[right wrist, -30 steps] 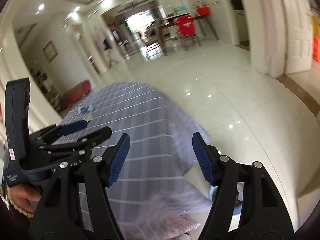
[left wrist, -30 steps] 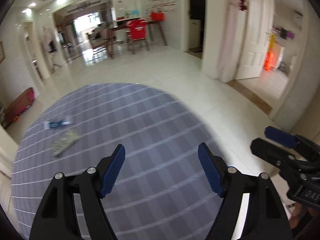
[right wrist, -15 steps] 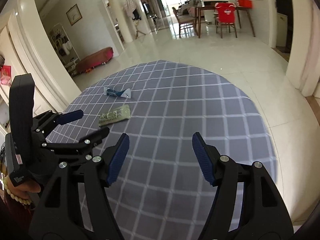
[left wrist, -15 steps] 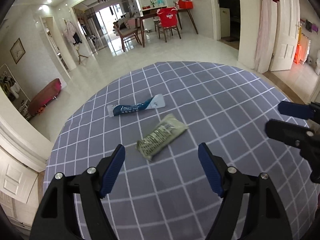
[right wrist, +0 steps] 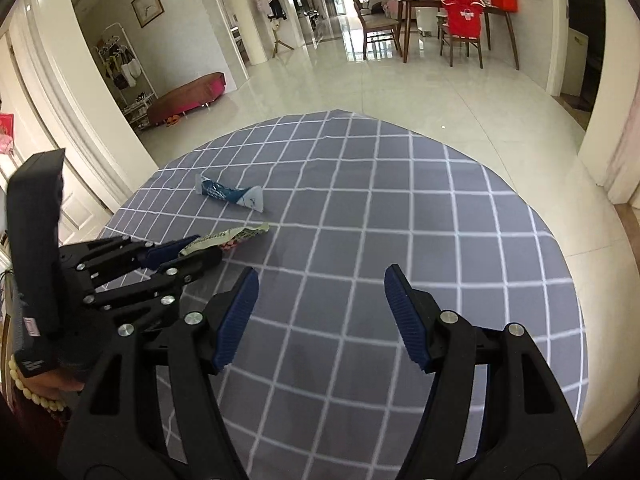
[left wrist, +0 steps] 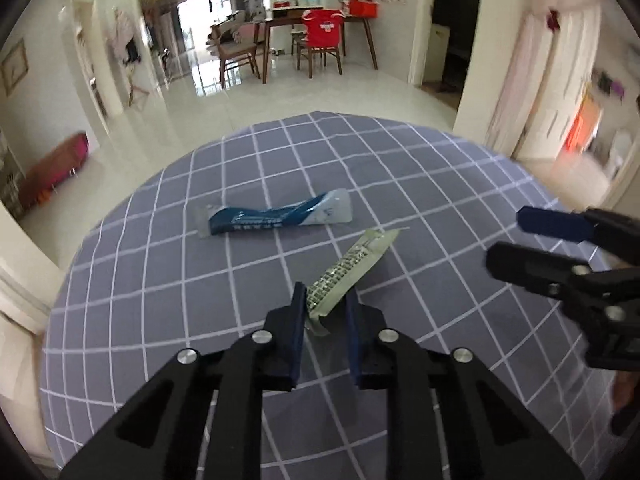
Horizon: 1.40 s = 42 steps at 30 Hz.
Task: Collect trash
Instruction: 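Grasp the green packet with the left tool while the right tool grasps the blue toothpaste tube, then carry packet and tube over the blue basin and open both tools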
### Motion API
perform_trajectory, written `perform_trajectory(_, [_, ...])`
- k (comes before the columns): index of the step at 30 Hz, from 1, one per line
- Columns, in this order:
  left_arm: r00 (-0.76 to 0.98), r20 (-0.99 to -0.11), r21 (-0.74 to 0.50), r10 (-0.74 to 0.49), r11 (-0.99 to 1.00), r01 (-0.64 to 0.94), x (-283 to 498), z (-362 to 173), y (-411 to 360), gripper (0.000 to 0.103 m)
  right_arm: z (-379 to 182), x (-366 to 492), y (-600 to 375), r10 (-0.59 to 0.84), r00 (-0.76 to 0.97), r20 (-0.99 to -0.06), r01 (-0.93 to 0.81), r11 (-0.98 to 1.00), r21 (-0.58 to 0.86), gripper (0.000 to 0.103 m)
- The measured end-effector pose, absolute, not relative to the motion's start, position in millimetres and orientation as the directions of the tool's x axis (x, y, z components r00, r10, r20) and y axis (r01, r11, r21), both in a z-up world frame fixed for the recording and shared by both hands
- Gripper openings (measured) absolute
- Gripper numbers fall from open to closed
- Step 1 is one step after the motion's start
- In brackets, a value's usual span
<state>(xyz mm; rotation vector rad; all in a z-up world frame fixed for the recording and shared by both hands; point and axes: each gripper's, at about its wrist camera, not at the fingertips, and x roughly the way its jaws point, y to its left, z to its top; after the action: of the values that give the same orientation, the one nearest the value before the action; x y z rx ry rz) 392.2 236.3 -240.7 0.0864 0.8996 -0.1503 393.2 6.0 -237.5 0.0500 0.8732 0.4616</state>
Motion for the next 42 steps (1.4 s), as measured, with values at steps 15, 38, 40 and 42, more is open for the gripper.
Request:
perform_trajectory(15, [0.659,-0.736,-0.039,0.151,0.963,-0.265,375.5,-221.5,331.1,0.017,-248.1,448.9,103.9,0.419,0.512,-0.75,-0.515,0.848,0.121,0.065])
perform_trajectory(38, [0.684,-0.725,-0.042,0.079,0.987,-0.158,343.0,-192.3,254.0,0.017,-228.4,375.2,39.3,0.496,0.513,-0.7,-0.539,0.821,0.188,0.007])
perform_trajectory(40, [0.694,-0.718,-0.045,0.058,0.991,-0.129,337.3,-183.8,235.4,0.017,-220.6,360.0,10.8,0.507,0.53,-0.68,-0.504,0.833,0.228,0.007])
perform_trajectory(42, [0.705,-0.709,-0.043,0.033,0.995,-0.089,325.1,-175.9,209.6,0.017,-212.9,343.7,-16.7,0.504,0.551,-0.665,-0.479,0.843,0.242,0.007])
